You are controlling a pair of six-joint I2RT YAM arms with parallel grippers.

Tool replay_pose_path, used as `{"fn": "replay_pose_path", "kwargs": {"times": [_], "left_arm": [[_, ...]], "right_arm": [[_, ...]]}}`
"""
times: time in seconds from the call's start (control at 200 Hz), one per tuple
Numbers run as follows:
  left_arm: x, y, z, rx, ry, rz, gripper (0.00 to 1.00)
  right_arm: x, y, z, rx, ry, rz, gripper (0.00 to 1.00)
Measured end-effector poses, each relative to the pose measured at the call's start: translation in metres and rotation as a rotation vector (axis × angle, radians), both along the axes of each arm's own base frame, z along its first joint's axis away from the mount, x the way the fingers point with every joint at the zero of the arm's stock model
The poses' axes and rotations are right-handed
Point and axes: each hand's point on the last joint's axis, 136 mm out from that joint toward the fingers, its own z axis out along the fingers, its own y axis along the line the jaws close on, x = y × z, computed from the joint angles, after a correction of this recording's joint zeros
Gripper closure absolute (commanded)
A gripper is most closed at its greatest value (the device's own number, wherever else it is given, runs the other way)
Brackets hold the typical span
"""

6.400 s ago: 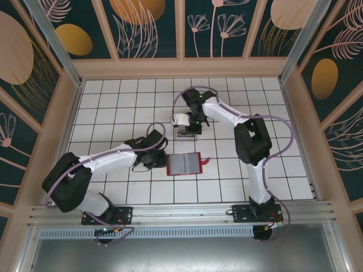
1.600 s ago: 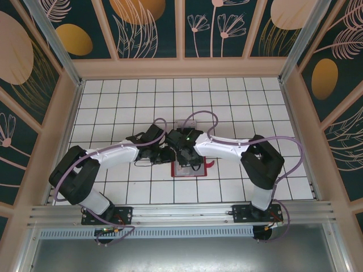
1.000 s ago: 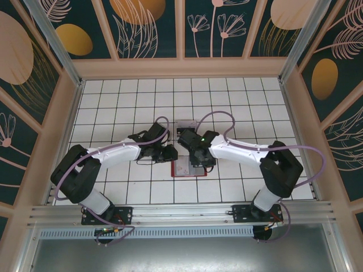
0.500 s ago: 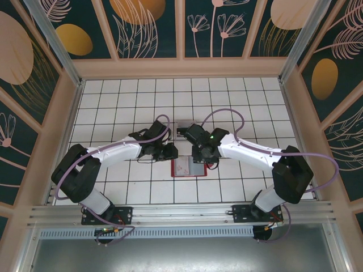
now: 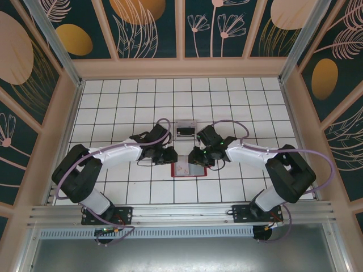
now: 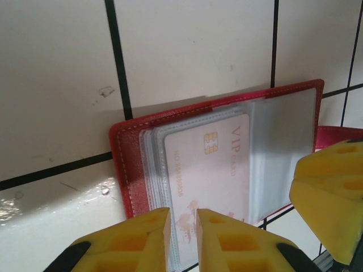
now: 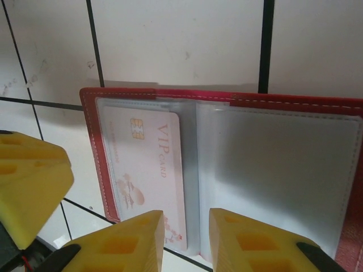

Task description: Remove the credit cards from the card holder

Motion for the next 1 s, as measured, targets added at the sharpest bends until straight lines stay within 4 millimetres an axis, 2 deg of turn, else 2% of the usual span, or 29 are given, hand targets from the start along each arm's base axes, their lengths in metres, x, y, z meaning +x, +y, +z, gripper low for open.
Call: {"fn": "replay_pose_path", "kwargs": {"times": [0.2, 0.425, 0.64, 1.001], "left_arm": [[-0.007, -0.005, -0.016, 0.027, 0.027, -0.02, 0.79], [-0.006, -0.001, -0.025, 0.061, 0.026, -0.011, 0.79], [-0.005, 0.0, -0.026, 0.066, 0.024, -0.009, 0.79], [-0.005, 0.0, -0.026, 0.067, 0.025, -0.009, 0.79]], "right_arm": [[0.003, 0.008, 0.004, 0.042, -0.024, 0.026, 0.73], [0.003, 0.008, -0.009, 0.021, 0.0, 0.027, 0.71], [-0.001, 0.005, -0.022, 0.0, 0.027, 0.027, 0.67], [-0.001, 0.007, -0.023, 0.008, 0.034, 0.032, 0.66]]}}
